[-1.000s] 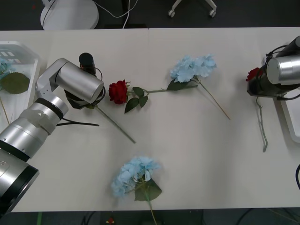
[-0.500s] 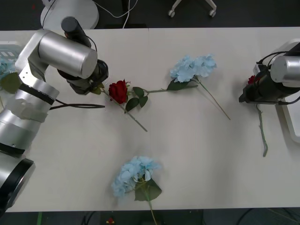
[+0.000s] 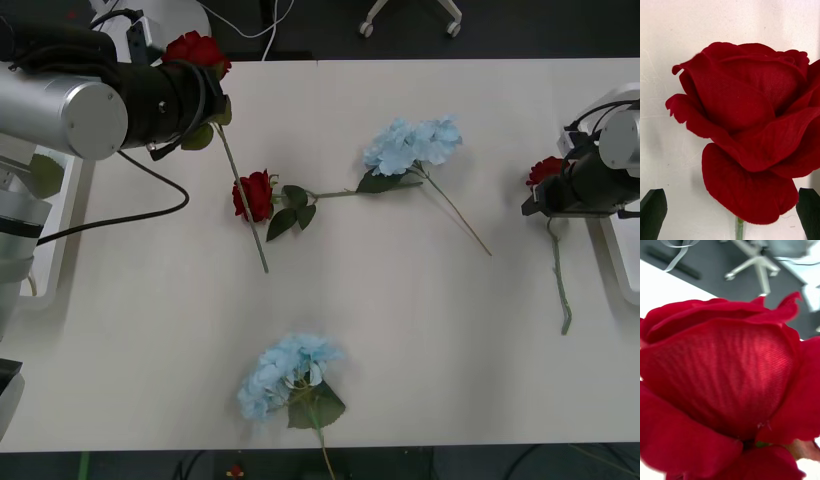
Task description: Put the red flowers into the right box and the blue flowers into the left box
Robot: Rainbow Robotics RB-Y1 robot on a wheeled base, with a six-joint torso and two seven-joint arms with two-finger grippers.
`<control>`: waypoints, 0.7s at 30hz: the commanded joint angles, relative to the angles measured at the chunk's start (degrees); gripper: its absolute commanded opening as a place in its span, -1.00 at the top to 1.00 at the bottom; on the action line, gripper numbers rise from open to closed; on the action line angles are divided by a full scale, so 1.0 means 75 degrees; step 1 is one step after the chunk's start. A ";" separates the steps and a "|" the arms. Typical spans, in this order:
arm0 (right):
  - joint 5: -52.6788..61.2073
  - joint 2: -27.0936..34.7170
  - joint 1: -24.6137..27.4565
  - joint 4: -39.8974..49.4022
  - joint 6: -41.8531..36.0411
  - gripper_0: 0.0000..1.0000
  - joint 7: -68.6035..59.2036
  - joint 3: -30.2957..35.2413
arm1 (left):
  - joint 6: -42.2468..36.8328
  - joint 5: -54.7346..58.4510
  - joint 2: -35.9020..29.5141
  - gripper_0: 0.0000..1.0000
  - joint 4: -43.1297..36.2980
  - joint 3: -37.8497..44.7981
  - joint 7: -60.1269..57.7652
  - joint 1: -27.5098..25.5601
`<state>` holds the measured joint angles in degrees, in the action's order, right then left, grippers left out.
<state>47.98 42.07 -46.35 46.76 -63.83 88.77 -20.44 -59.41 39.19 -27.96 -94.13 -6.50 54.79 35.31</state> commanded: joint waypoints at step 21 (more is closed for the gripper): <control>-0.0105 -0.0042 0.0379 0.0539 -0.0010 -1.00 -0.0047 -0.0145 | 0.3949 0.2521 0.2205 1.00 -0.0832 -0.1922 0.2433 -0.0758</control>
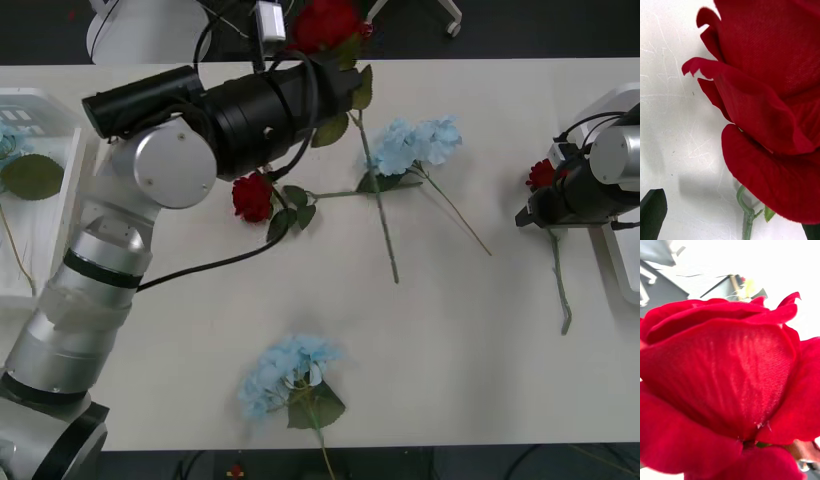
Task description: Put the red flowers into the right box and the blue flowers into the left box
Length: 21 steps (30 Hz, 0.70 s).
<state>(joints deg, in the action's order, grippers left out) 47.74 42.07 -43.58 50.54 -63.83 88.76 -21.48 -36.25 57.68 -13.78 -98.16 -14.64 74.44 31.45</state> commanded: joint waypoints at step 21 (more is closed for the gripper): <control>-0.0248 -0.0206 0.0021 -0.0140 0.0050 0.02 -0.0081 -0.0008 | 0.1692 0.0185 0.0231 1.00 -0.0283 -0.1458 -0.0504 -0.0280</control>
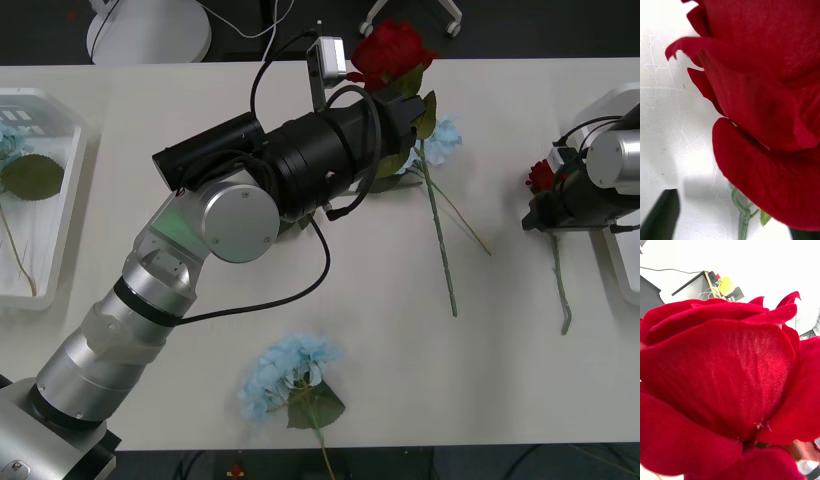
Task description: Put the red flowers into the right box and the blue flowers into the left box
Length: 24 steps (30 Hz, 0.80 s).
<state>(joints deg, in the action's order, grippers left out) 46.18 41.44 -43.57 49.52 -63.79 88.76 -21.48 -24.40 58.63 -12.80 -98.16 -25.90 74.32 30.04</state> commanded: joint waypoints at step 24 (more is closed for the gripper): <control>0.0346 -0.0088 -0.0003 -0.0158 0.0010 1.00 0.0049 0.0402 | 0.0406 0.0409 -0.0145 1.00 -0.0283 0.0055 -0.0535 -0.0092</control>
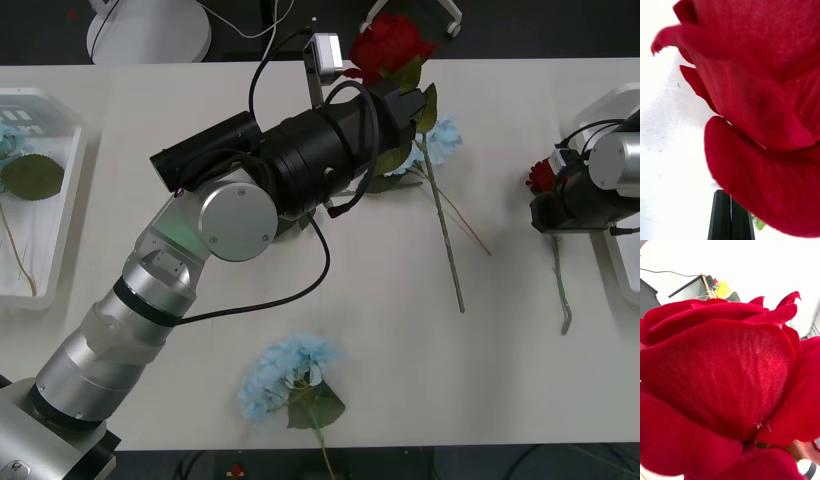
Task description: Put the red flowers into the right box and the blue flowers into the left box
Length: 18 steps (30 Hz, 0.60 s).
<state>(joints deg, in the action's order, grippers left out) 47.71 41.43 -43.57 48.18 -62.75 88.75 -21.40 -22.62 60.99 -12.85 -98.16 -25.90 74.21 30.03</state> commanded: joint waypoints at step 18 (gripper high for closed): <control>0.4619 0.1789 0.0056 0.0748 -0.3059 -1.00 0.3436 0.1588 | 0.0226 0.0153 -0.0138 1.00 -0.0283 0.0067 -0.0520 -0.0090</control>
<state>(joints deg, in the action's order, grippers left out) 77.83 50.97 -43.56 51.60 -82.55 109.74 -9.63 -21.84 61.57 -12.90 -98.16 -25.89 74.20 30.00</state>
